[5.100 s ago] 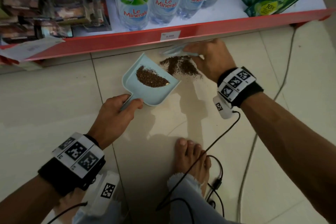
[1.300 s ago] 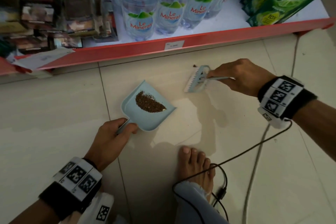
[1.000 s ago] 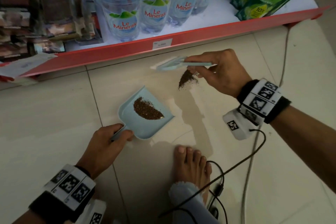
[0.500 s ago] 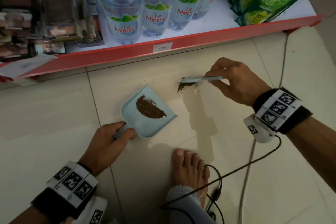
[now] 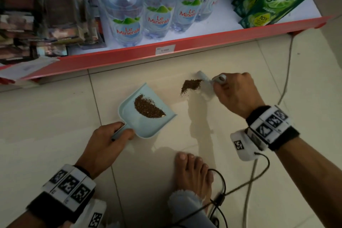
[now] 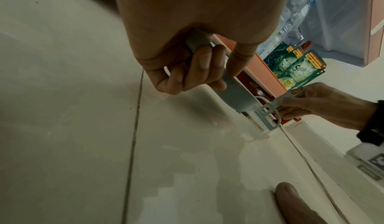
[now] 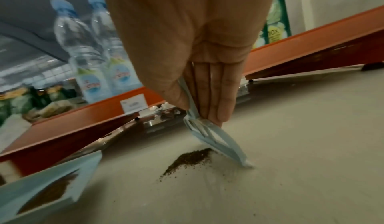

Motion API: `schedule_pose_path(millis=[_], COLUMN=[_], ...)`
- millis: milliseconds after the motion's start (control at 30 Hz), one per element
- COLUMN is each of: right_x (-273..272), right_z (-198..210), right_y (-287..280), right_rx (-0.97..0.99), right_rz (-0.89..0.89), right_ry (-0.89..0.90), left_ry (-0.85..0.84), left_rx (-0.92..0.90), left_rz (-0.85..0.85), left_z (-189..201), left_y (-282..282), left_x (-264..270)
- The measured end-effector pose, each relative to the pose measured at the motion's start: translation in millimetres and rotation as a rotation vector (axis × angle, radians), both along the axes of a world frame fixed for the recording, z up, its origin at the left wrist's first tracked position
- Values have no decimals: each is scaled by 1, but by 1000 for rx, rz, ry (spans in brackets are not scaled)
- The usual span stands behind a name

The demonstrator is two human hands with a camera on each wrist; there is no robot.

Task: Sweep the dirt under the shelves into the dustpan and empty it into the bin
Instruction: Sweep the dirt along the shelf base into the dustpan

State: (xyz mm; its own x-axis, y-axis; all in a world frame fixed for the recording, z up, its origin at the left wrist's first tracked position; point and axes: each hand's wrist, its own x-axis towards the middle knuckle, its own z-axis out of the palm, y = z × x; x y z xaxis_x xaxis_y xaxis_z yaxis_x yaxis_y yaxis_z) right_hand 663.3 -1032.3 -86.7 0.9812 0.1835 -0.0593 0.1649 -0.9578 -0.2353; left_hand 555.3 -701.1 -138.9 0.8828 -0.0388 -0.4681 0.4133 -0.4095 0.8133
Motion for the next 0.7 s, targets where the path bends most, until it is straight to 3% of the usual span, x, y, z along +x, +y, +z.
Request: schedule_pose_path(millis=[233, 400, 500, 567, 700], right_x=[5, 2, -11, -19, -24], right_z=[-6, 1, -13, -26, -45], right_y=[6, 29, 68, 94, 100], right_rx=[-55, 299, 654, 790, 719], right_rz=[-124, -213, -319, -339, -306], right_ry=[-124, -235, -1, 154, 269], left_ry=[-30, -42, -35, -29, -22], left_rx=[17, -12, -25, -32, -36], left_rz=[18, 74, 89, 93, 82], left_z=[-4, -6, -6, -6, -3], left_y=[17, 34, 41, 44, 45], left_x=[-5, -6, -7, -8, -10])
